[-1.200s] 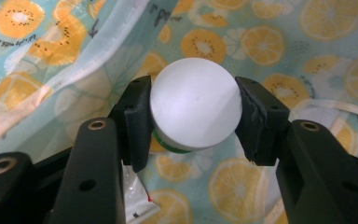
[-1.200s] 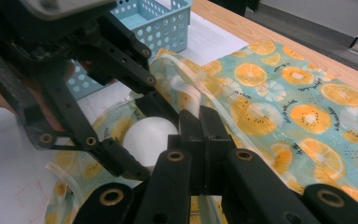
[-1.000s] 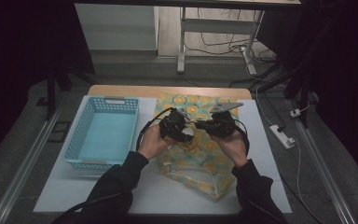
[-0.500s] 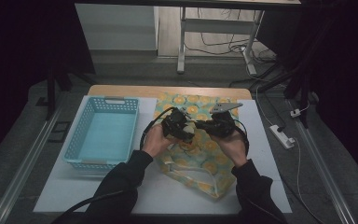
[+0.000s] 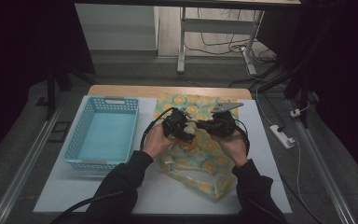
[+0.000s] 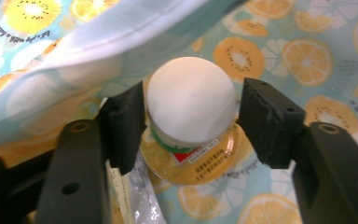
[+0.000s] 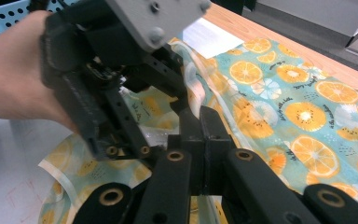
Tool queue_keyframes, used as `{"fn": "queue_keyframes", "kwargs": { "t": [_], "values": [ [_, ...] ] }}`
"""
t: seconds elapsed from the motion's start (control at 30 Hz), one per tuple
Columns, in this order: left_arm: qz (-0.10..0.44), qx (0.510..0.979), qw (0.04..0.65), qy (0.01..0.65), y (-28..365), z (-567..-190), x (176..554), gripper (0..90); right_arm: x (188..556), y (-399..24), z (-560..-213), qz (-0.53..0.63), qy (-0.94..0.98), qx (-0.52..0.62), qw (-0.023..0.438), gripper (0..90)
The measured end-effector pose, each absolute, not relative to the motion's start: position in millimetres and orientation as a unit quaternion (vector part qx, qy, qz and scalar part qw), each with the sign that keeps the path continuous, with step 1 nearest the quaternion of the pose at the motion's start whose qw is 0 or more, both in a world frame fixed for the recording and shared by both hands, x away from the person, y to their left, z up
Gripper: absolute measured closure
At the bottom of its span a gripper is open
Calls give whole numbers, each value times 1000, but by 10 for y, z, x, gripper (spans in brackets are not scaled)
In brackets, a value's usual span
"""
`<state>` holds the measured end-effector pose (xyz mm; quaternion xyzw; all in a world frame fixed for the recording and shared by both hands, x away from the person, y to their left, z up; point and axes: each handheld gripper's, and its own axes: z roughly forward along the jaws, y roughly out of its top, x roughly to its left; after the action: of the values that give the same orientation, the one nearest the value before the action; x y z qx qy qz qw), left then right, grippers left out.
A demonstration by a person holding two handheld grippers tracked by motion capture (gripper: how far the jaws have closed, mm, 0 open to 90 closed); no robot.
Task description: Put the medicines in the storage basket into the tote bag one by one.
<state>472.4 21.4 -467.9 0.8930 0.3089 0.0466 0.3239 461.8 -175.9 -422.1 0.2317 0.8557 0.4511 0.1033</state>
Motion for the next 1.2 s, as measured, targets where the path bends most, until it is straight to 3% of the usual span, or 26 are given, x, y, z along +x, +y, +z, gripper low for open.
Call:
{"fn": "queue_keyframes", "kwargs": {
  "t": [0.33,0.67,0.9,1.2],
  "values": [
    [28,886,343,309,305,-4572,4587,241,4612,-1763,-4213,452,856,231,102,895],
    [20,879,365,306,432,-4511,4400,162,4592,-1736,-4207,450,858,227,102,895],
    [22,879,379,290,473,-4537,4243,40,4584,-1727,-4211,449,859,225,101,895],
    [14,879,399,263,515,-4579,4060,0,4569,-1710,-4216,446,861,224,100,895]
  ]
}}
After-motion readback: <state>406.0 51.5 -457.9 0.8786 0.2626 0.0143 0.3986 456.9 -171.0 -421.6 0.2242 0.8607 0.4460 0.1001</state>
